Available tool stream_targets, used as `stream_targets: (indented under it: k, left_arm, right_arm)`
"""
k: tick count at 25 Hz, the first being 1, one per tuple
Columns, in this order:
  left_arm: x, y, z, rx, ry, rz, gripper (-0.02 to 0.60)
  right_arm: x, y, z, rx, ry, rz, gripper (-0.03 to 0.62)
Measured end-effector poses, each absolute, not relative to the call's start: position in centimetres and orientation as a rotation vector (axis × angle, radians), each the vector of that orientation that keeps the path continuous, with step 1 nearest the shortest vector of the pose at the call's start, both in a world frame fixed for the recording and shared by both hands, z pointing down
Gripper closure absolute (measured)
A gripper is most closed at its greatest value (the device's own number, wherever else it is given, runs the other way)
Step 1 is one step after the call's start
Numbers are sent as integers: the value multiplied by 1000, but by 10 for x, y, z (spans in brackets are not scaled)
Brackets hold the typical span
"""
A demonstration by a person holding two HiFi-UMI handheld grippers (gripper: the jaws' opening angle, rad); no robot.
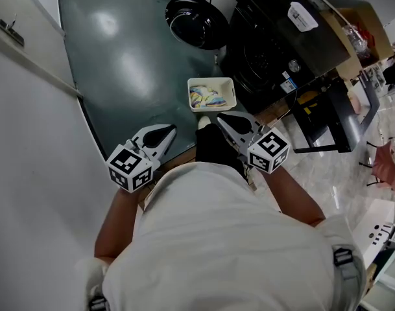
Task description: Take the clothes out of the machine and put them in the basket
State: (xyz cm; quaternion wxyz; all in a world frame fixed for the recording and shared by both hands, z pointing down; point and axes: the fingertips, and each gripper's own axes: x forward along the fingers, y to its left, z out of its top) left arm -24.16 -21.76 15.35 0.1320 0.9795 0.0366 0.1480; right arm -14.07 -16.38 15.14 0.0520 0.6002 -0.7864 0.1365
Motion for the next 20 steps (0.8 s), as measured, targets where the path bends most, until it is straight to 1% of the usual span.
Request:
stream_targets:
  k: [20]
  left_arm:
    - [-249, -223, 168, 2805, 78, 447, 584]
  right_arm:
    - [-128, -175, 154, 1847, -2363, 409, 588]
